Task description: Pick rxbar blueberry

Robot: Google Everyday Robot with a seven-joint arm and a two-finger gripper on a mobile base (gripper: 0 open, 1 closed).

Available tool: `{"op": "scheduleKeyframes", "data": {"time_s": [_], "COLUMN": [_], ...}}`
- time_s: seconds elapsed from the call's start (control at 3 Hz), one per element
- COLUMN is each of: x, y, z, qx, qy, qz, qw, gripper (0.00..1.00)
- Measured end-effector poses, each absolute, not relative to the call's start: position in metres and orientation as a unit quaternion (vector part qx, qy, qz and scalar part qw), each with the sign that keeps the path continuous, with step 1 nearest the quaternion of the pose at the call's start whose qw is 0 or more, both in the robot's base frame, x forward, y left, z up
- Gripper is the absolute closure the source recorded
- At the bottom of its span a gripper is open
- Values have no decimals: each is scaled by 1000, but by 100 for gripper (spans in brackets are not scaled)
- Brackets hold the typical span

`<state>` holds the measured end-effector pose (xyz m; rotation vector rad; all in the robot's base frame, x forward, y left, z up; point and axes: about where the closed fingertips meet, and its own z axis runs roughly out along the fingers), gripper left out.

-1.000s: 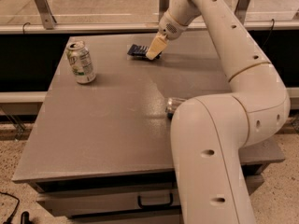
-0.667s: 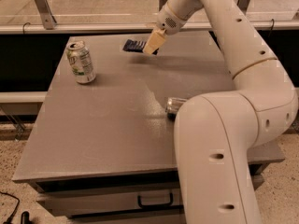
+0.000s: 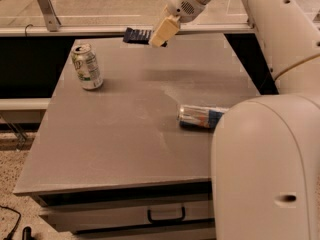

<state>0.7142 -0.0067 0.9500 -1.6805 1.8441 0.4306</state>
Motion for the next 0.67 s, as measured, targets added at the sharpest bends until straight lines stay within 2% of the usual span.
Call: {"op": "scheduleKeyframes", "data": {"time_s": [0.33, 0.67], "x": [686, 686], "y": [-5, -5], "z": [982, 982], "qx": [-650, -650], "qy": [671, 671], "qz": [160, 160], "qw": [319, 319], "gripper": [100, 100]}}
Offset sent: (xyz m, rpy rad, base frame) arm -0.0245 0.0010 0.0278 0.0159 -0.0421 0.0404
